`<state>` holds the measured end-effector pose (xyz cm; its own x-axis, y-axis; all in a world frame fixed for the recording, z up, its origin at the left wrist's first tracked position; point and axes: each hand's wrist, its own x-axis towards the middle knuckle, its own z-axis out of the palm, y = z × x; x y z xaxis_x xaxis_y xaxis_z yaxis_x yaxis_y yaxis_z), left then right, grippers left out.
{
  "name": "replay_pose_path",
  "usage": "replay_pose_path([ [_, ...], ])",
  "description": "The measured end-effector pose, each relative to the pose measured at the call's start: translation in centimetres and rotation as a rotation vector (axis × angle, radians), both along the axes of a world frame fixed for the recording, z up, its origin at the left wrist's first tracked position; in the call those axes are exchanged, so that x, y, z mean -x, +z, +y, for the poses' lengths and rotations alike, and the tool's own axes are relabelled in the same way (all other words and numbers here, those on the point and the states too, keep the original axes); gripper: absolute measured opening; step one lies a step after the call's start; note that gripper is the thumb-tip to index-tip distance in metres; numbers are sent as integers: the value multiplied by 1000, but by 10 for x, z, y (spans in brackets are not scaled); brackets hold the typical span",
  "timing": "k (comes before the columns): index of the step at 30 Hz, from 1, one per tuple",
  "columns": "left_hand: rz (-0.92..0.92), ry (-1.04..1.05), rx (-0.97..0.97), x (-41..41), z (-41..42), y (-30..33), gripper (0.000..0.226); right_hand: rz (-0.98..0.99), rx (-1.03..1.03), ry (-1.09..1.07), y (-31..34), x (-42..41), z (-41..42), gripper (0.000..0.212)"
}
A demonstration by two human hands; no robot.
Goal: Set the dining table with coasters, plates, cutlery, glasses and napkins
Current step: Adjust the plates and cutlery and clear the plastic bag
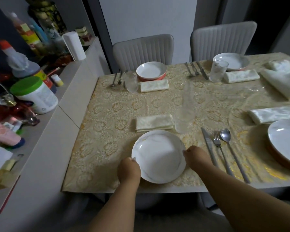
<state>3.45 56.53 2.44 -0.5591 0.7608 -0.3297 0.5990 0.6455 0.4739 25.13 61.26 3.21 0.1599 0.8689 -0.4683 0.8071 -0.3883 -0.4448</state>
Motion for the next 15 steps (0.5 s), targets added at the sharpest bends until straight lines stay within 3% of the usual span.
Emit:
replay_pose_path([
  [7, 33, -25, 3, 0, 9, -4, 41, -3, -32, -47, -13, 10, 3, 32],
  [15, -86, 75, 103, -4, 23, -10, 46, 82, 123, -186, -14, 23, 13, 37],
])
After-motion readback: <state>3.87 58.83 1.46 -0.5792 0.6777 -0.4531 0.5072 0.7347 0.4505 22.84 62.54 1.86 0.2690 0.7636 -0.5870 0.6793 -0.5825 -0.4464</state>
